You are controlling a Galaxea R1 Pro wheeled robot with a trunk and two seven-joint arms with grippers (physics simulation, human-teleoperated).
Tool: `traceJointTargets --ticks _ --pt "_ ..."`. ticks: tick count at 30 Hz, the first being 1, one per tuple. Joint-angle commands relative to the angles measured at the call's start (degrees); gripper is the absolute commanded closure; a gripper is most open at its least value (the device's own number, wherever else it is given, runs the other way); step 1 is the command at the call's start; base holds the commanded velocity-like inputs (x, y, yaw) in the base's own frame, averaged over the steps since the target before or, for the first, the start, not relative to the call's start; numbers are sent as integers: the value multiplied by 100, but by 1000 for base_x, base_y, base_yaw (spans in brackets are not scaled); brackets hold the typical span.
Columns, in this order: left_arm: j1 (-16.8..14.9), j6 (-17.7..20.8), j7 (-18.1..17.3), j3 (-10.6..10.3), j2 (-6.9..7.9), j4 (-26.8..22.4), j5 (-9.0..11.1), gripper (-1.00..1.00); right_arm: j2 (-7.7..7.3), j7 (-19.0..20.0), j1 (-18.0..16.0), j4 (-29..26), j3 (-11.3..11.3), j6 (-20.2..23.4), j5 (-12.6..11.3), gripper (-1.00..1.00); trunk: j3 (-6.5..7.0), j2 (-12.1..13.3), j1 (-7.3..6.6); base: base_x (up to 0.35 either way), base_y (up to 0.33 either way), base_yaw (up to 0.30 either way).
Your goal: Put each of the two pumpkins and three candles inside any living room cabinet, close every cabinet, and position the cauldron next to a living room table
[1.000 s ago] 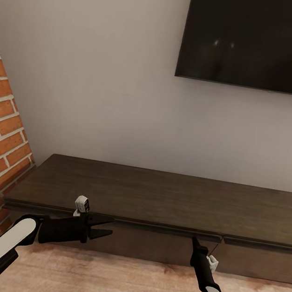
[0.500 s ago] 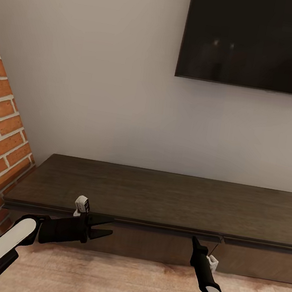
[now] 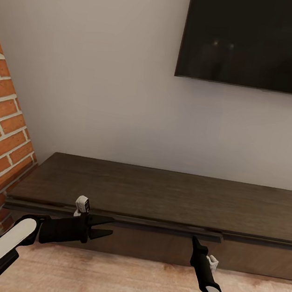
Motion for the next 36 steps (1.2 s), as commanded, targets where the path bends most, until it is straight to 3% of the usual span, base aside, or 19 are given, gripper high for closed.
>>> traceJointTargets --ticks 1,11,36 --pt "-4 2 -42 -7 4 2 -30 -100 -2 65 -6 -10 -50 90 -126 100 -4 -3 -3 -143 0 0" --pt "-4 1 -41 -7 4 2 -28 -100 -2 343 -6 -23 -53 90 -126 100 -4 -3 -3 -108 0 0" --pt "-4 3 -34 -7 4 2 -25 -100 -2 346 -6 -15 -53 90 -126 100 -4 -3 -3 -170 0 0"
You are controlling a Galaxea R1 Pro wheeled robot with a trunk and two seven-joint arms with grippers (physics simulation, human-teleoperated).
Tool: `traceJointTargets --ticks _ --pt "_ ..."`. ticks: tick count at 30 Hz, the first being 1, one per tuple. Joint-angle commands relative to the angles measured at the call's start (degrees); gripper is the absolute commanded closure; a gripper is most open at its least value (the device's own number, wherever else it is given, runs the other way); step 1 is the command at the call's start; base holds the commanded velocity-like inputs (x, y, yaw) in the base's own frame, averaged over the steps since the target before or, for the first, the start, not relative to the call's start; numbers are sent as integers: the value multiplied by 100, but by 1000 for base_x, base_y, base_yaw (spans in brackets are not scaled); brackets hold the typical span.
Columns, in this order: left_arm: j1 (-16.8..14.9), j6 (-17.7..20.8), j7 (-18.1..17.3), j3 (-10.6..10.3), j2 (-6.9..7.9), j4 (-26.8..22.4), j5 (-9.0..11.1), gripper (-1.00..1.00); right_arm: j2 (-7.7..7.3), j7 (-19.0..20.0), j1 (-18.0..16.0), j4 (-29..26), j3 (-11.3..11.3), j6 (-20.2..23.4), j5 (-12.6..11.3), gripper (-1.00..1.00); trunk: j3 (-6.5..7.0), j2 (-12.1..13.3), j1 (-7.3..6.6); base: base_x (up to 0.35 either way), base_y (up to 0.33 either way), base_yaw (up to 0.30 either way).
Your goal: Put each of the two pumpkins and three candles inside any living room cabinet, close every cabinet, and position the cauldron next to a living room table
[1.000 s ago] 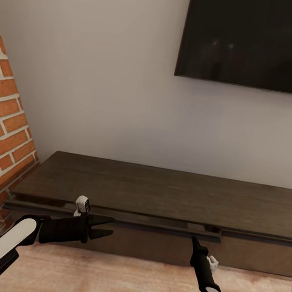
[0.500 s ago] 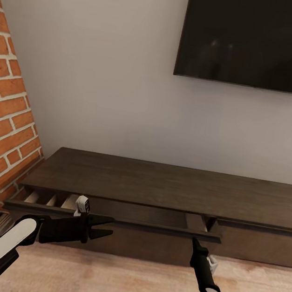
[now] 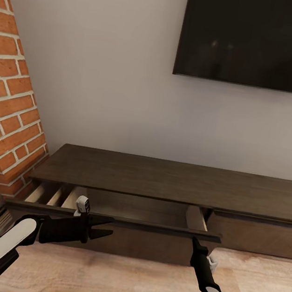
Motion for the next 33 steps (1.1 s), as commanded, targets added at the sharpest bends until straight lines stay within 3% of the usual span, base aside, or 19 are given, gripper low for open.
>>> traceJointTargets --ticks 1,16,33 --pt "-4 2 -46 -7 4 3 -28 -100 -1 281 -7 -57 -35 94 -121 100 -4 -3 -5 -221 0 0" --pt "-4 1 -49 -7 7 3 -26 -100 -1 281 -7 -57 -35 94 -121 100 -4 -3 -5 -178 0 0" --pt "-4 1 -48 -7 6 3 -27 -100 -1 281 -7 -57 -35 94 -121 100 -4 -3 -5 -80 0 0"
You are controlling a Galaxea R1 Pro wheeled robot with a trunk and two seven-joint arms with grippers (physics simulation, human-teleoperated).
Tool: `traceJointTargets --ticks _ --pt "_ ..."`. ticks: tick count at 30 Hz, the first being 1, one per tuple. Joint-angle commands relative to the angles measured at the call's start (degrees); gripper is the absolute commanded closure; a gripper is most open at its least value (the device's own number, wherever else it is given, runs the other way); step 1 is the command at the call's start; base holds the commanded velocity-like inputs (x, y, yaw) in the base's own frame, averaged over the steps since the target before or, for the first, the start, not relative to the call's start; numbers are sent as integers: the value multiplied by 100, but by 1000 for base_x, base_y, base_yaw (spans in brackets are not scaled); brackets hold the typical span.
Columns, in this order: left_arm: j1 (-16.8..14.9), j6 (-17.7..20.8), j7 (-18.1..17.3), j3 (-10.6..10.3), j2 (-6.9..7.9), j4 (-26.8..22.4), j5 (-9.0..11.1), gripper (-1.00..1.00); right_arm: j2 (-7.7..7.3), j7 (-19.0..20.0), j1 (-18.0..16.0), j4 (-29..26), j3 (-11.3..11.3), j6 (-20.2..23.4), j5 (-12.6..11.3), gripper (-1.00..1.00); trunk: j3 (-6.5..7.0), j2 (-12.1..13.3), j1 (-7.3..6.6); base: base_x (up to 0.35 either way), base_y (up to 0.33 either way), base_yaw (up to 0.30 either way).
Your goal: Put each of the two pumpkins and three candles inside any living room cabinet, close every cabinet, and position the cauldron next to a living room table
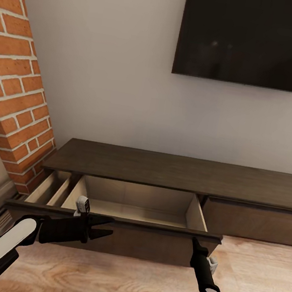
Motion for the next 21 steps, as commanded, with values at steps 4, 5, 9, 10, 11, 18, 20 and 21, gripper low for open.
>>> traceJointTargets --ticks 4,5,9,10,11,18,20,21 --pt "-5 2 -45 -10 3 3 -27 -100 0 123 -7 -159 8 96 -102 100 -4 -3 -3 -66 0 0" --pt "-5 4 -45 -9 5 3 -26 -100 0 123 -7 -159 8 96 -102 100 -4 -3 -3 -87 0 0" --pt "-5 2 -46 -10 4 3 -29 -100 0 123 -7 -159 8 96 -102 100 -4 -3 -3 -29 0 0" --pt "-5 2 -46 -9 3 3 -26 -100 0 123 -7 -159 8 96 -102 100 -4 -3 -3 -24 0 0" --pt "-5 2 -46 -10 3 3 -27 -100 0 123 -7 -159 8 96 -102 100 -4 -3 -3 -61 0 0" --pt "-5 2 -44 -11 2 3 -24 -100 0 119 -7 -159 8 96 -102 100 -4 -3 -3 -62 0 0" --pt "-5 2 -45 -10 2 3 -24 -100 0 116 -7 -159 8 96 -102 100 -4 -3 -3 -7 0 0" --pt "-5 2 -45 -9 4 3 -24 -100 0 119 -7 -159 8 96 -102 100 -4 -3 -3 -3 0 0"
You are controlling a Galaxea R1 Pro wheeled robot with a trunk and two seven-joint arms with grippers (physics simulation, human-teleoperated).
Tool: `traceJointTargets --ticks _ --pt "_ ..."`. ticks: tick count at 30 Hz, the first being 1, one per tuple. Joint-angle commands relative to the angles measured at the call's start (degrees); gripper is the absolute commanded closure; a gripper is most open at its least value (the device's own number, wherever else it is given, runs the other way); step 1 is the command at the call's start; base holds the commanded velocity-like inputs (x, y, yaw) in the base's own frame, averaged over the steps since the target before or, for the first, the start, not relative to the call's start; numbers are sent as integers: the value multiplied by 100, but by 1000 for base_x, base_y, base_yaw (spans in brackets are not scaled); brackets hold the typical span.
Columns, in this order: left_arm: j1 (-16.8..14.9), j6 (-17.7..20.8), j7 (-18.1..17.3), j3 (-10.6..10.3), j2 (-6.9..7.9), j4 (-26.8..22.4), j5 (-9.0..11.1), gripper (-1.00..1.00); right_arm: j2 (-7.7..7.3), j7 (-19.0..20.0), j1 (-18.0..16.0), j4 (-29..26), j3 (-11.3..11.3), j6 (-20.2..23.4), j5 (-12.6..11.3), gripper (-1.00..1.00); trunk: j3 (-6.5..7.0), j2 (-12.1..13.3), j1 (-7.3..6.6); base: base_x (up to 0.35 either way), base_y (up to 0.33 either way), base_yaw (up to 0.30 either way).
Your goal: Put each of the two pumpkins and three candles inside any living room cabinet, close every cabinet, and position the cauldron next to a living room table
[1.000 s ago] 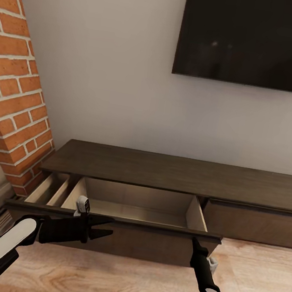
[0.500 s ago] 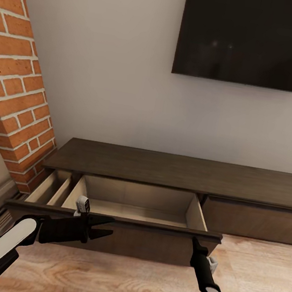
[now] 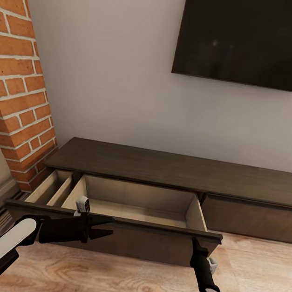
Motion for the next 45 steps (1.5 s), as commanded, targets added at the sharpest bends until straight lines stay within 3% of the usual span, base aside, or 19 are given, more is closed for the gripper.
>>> traceJointTargets --ticks 1,39,40,45 --pt "-5 2 -44 -7 6 3 -28 -100 0 108 -7 -165 11 96 -99 100 -4 -3 -2 -2 0 0" --pt "-5 2 -44 -7 11 3 -28 -100 0 105 -7 -159 11 96 -100 100 -4 -3 -2 -34 0 0" --pt "-5 2 -44 -7 11 3 -28 -100 0 105 -7 -158 11 96 -102 -100 -4 -3 -2 0 0 0" --pt "-5 2 -44 -8 11 3 -28 -100 0 101 -7 -157 11 96 -107 -100 -4 -3 -2 0 0 0"
